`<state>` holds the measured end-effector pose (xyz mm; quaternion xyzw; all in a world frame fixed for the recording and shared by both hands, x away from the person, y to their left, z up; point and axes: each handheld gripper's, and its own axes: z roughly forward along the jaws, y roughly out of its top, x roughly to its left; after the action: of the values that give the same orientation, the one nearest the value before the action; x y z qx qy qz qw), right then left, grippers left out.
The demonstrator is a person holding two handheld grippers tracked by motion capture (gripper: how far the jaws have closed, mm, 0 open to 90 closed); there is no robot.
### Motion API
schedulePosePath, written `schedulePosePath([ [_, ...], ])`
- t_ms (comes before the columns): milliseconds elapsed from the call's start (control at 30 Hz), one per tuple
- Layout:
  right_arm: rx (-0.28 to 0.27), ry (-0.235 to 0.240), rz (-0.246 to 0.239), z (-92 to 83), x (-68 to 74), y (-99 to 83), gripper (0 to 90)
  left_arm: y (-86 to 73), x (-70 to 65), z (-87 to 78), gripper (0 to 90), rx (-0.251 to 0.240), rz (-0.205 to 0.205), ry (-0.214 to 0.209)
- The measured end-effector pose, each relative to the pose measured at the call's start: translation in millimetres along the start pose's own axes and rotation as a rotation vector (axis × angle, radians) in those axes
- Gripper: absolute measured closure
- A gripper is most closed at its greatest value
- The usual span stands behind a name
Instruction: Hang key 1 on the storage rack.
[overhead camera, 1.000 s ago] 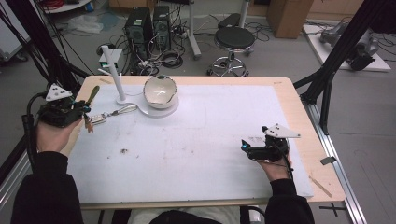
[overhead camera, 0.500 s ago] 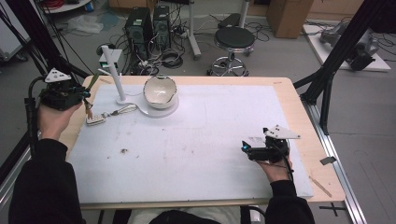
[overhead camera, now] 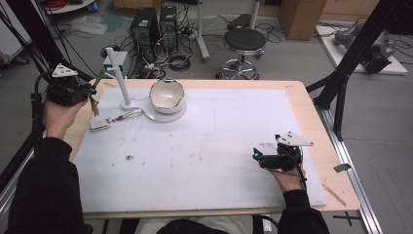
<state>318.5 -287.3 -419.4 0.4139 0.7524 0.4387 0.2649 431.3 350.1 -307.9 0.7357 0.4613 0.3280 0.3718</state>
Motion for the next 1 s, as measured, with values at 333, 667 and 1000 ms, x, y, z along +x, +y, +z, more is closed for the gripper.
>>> schedulePosePath([
  [333,0.002,-0.015,0.009,-2.8,-3.4,-3.2,0.6,13.7,12.5,3.4,76.6,0.027,0.008,0.026],
  [667,0.007,-0.019,0.007,-1.4,-4.3,-3.5,0.6,18.0,27.0,14.1,76.6,0.058,-0.034,0.01],
  [1000,0.008,-0.015,0.0,-3.2,-3.6,-3.7,0.6,16.3,23.7,23.7,76.6,0.094,-0.057,-0.055],
])
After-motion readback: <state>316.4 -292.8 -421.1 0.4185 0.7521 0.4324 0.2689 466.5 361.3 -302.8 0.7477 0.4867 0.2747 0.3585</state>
